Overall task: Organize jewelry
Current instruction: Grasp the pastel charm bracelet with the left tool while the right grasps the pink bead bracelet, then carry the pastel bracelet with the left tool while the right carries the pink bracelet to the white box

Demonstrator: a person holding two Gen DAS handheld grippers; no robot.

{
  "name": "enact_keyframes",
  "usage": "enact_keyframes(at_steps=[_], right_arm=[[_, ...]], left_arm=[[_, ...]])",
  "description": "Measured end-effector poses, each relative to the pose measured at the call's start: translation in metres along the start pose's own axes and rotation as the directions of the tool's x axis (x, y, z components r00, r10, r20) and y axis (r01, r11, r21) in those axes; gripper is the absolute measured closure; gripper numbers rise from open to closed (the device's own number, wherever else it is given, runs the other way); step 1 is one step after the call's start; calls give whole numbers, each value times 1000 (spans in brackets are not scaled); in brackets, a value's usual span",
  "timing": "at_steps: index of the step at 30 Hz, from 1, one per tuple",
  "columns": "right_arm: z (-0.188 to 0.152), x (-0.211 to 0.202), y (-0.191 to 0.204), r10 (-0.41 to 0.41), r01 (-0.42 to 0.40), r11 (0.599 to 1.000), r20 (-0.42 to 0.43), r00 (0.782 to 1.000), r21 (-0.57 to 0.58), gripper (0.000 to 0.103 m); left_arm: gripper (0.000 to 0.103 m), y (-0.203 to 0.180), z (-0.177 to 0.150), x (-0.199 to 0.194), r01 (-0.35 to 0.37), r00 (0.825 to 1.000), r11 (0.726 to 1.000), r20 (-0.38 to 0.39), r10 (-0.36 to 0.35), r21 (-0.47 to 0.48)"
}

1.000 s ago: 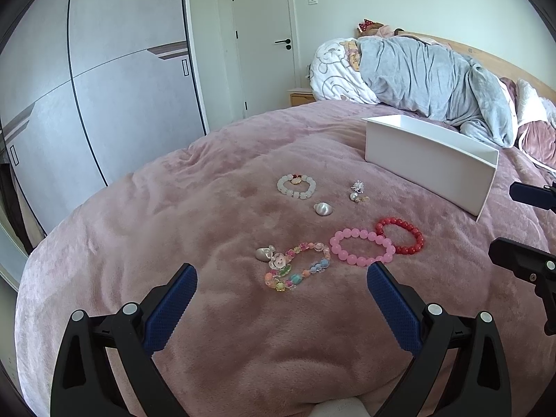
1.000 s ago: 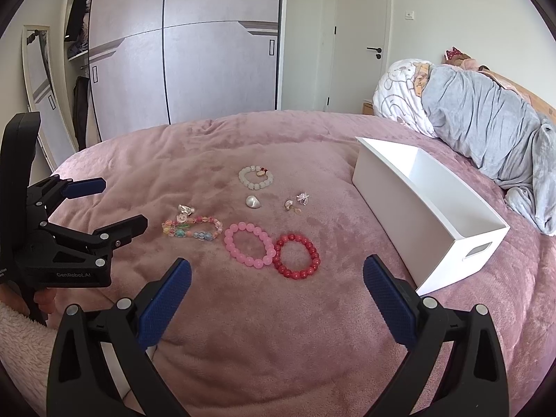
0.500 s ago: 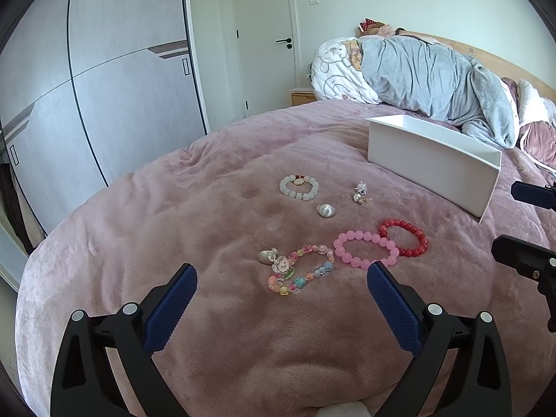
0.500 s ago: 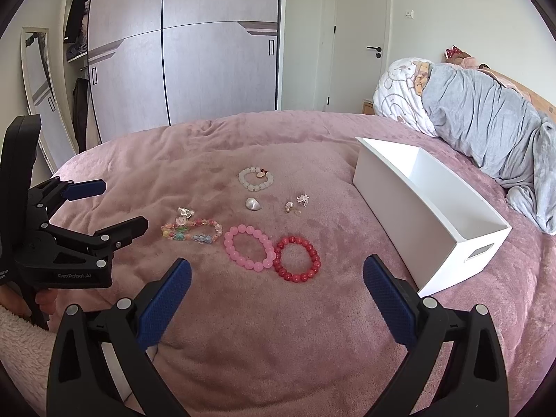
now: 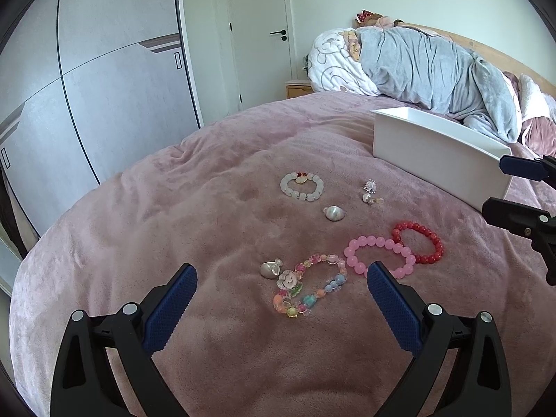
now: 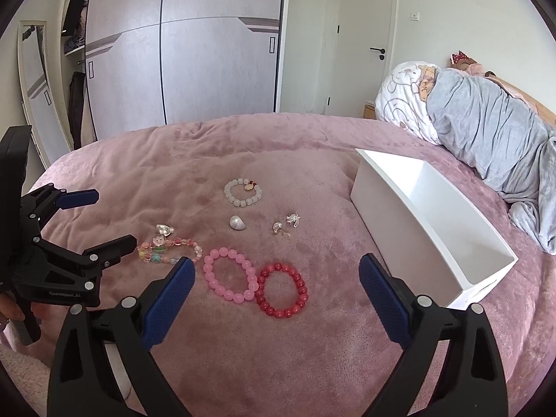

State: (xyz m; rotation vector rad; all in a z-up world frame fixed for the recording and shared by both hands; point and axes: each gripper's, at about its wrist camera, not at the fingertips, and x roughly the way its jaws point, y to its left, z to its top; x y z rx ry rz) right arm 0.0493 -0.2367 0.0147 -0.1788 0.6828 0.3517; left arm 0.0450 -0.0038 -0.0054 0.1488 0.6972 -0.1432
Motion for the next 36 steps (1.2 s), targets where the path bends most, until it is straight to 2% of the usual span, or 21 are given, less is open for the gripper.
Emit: enact_keyframes(at_steps=[1,9,12,13,18,22,25,28,30,31,32,34,35,36], right_arm=[[0,7,-1,7,-7,1000,-16,1000,-2,20],[-2,60,-1,64,-69,997,-102,993,-40,36],[-2,78,2,97,-105,993,-131,987,-54,46],[-2,84,3,115,-123,991,-137,984,-55,46],[1,110,10,184,-199,977,-172,968,-72,50],[2,130,16,190,-214,972,-208,960,-98,59],[0,144,19,195,-226,968,-237,952,-110,62],[-4,156,23,190,-234,963,-275,942,-137,62],[-5,160,25,190,-239,960,-284,940,-149,63],[-6,162,26,198,-248,958,-289,937,-147,65],[-6,163,25,211,-260,955,-294,932,-140,70],[-6,164,26,232,-279,952,-299,926,-125,84],[-7,165,26,242,-287,951,-302,922,-117,87],[-7,165,27,249,-293,950,-302,920,-111,89]], left_arm=[[4,2,0,5,4,1000,1000,-5,-4,-1],[4,12,-3,38,32,997,999,-65,-33,-8],[20,15,-5,49,40,995,999,-93,-41,-20],[25,16,-6,52,47,993,999,-106,-49,-27],[26,22,-12,67,65,986,997,-149,-71,-47],[30,20,-18,76,95,979,995,-176,-101,-41],[32,21,-21,84,124,973,991,-189,-130,-45],[44,24,-22,89,144,970,988,-192,-152,-56],[56,26,-23,90,162,966,984,-191,-173,-71],[66,27,-23,92,161,966,984,-193,-172,-74],[76,27,-24,93,163,964,984,-200,-175,-76],[77,26,-26,94,173,961,982,-204,-186,-83],[83,26,-27,92,177,961,981,-201,-191,-84],[83,26,-27,92,181,960,980,-203,-194,-82]])
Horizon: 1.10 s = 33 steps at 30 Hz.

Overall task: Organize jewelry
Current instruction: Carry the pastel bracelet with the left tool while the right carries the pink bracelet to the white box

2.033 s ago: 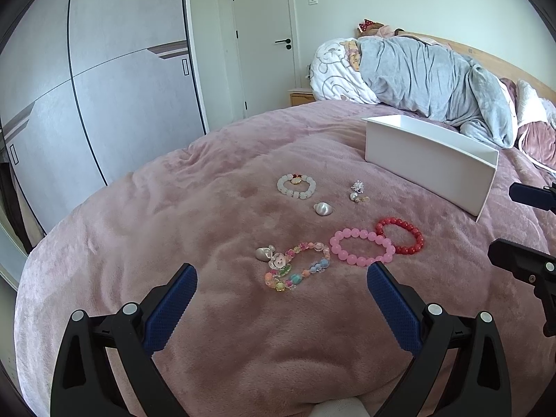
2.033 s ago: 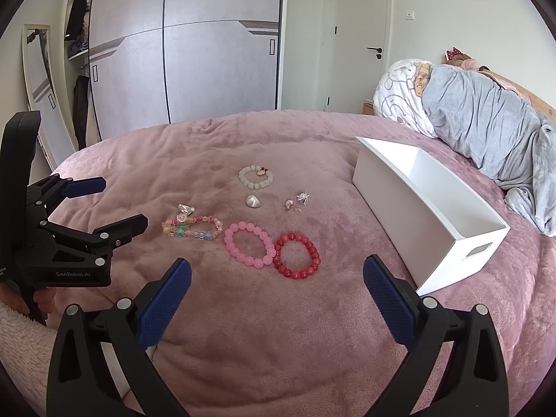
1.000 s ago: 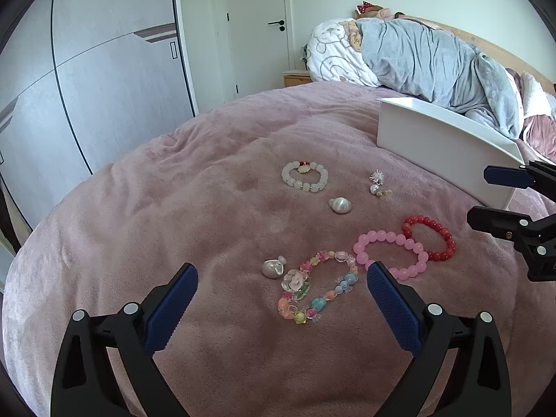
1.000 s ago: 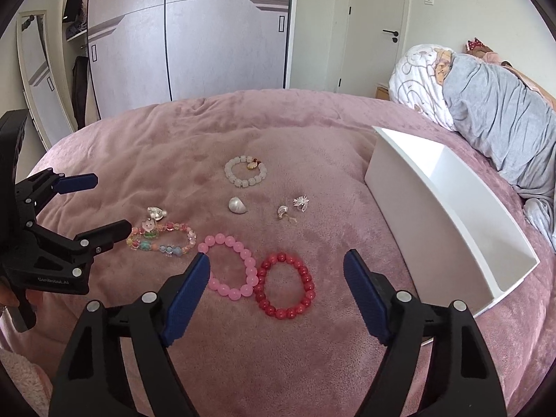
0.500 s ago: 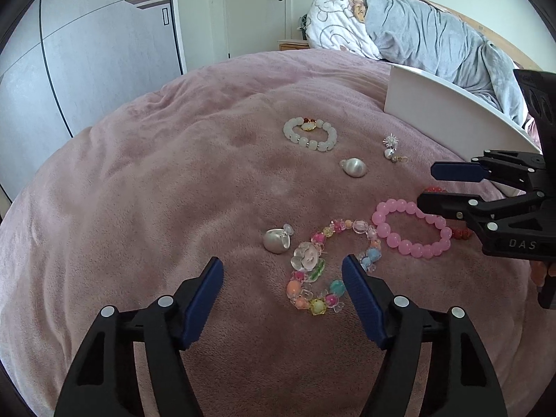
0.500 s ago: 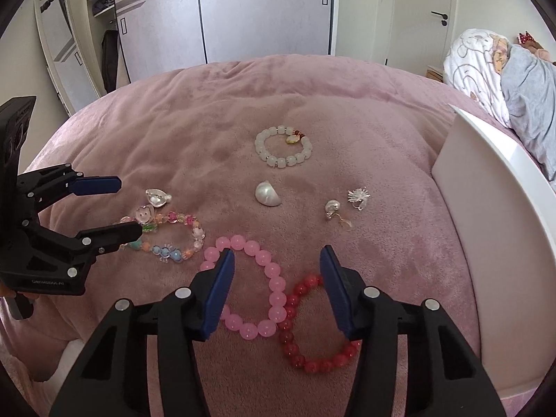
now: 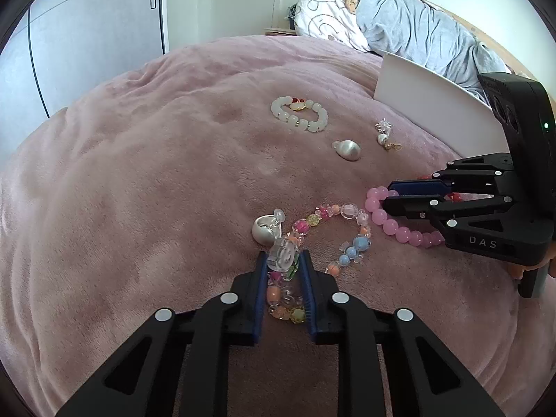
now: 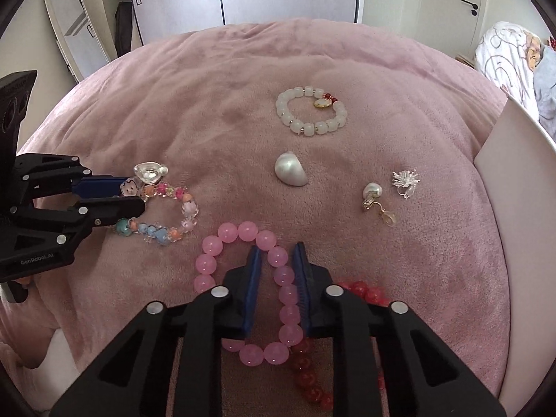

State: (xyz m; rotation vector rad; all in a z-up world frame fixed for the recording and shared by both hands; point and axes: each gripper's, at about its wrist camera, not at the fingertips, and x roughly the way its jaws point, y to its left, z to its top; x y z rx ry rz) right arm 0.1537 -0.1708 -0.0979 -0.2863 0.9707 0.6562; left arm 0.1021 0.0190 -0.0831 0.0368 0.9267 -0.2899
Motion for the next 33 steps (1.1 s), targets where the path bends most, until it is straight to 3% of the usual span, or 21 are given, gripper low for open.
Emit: enact_keyframes(at_steps=[9,17,25,33], right_arm=[[-5,-32,-2,21,-26,998,75,997,60,91],[-4,-105,-11,36,-57,993,201,979,99,91],[-3,-178,-29,-28,-18,990,318,948,141,91],[-13,-235,-64,-134,52,975,391,911,215,91]], left_arm=[[84,2,0,-23,47,998,998,32,-46,-32],[84,-20,36,-66,95,987,995,125,-98,33],[84,-61,83,-94,171,962,981,200,-186,90],[84,-113,131,-102,221,944,960,210,-255,171]])
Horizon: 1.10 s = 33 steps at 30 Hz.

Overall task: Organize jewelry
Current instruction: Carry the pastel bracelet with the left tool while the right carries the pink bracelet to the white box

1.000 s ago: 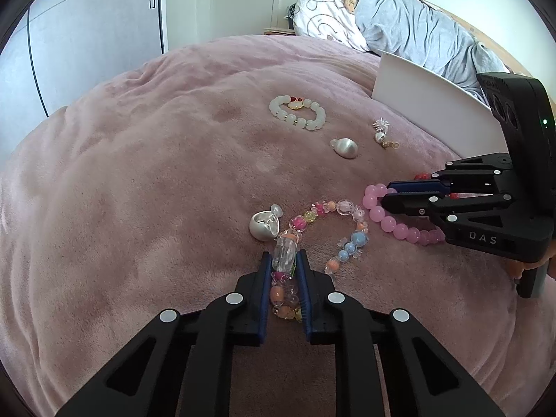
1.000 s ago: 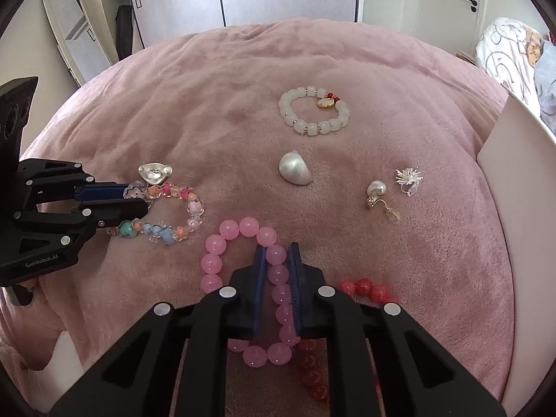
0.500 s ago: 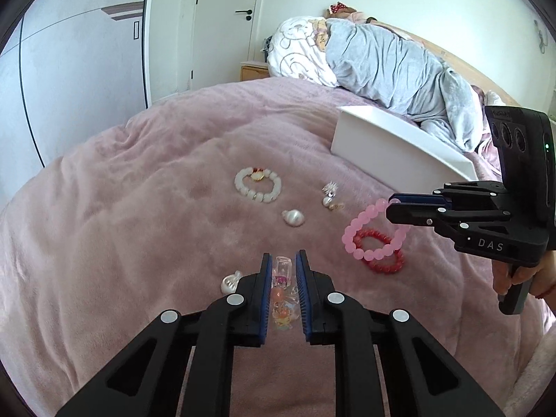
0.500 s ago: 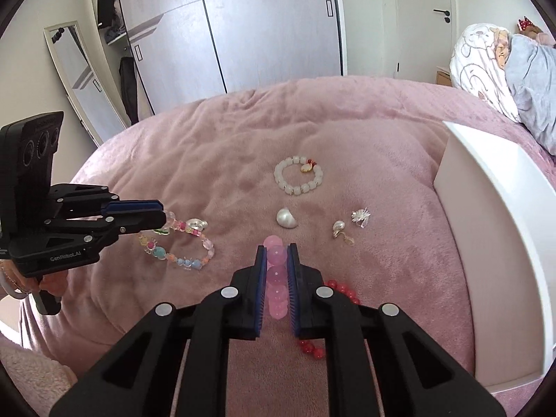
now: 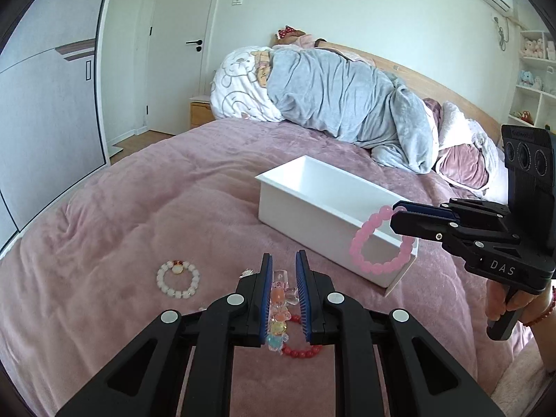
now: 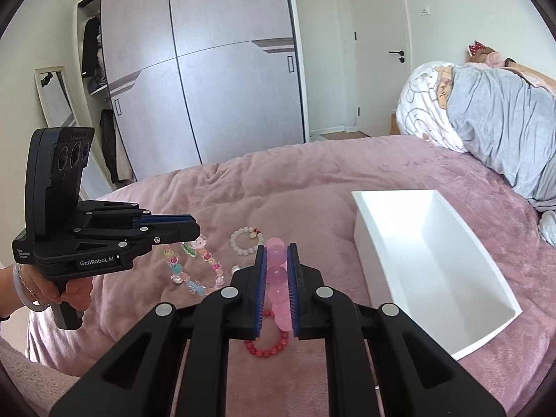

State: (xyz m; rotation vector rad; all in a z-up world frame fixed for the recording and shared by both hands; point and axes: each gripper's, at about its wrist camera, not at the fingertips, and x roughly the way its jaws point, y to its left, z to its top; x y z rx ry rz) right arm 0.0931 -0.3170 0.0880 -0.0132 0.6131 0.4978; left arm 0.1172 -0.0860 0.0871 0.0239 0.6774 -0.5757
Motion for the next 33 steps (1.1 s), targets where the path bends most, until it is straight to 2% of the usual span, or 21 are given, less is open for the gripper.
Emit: enact_keyframes(at_steps=[8,13,18,23,33], right_arm=[[6,-34,-60,-91,83,992,80,993,97,91],[4,-43,-89,-137,123,984,107,985,125,91],[-7,-38,-112,-172,155,976,102,980,151,91],[-21,-31,-140,-172,148,967,99,980,206,91],[-42,-2,-178,-200,178,956,71,977,235,91]], left_arm=[[84,-47,53,19,18,1000,994,-6,-17,109],[84,-69,90,40,36,999,991,-5,-36,127],[84,-86,118,73,66,998,993,-25,-64,100],[84,-96,134,115,98,994,995,-45,-97,35],[84,-108,133,211,40,994,999,-105,-37,23]])
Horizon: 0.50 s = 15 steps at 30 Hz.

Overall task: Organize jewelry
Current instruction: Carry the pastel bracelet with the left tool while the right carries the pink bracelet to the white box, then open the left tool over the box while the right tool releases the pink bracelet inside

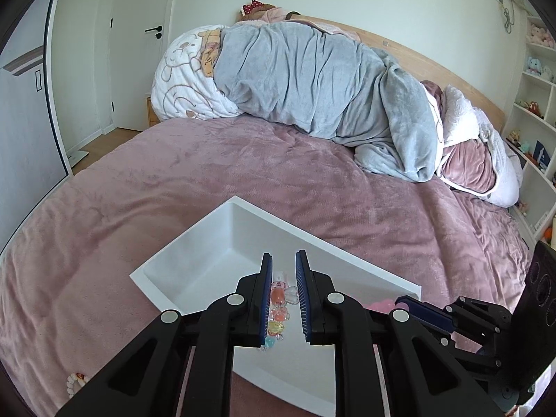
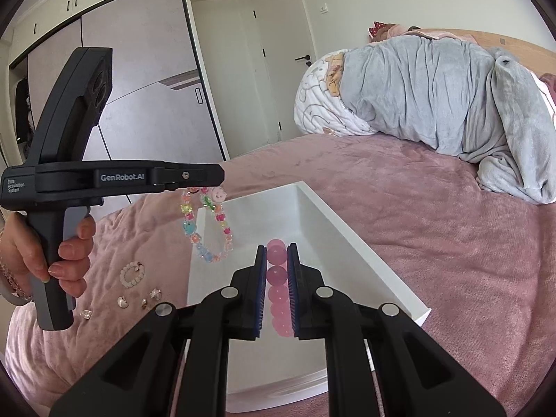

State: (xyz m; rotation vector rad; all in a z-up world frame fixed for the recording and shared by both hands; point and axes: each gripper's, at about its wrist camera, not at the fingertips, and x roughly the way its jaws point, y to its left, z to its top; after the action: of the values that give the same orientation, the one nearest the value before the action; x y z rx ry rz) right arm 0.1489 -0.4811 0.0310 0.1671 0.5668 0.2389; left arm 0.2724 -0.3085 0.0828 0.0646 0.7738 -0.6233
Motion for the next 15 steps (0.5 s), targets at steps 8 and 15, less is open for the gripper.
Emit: enact_keyframes(at_steps=[8,15], right_arm=[[-11,17,-13,14,-14,1000,-23,1000,21,91],[-11,19,-15,25,-25,999,-13,1000,37,89]], left_arm=[[84,1,-12,55,-36,997,999,-69,35,-12],[57,-3,-19,61,-107,993,993,-44,109,50]])
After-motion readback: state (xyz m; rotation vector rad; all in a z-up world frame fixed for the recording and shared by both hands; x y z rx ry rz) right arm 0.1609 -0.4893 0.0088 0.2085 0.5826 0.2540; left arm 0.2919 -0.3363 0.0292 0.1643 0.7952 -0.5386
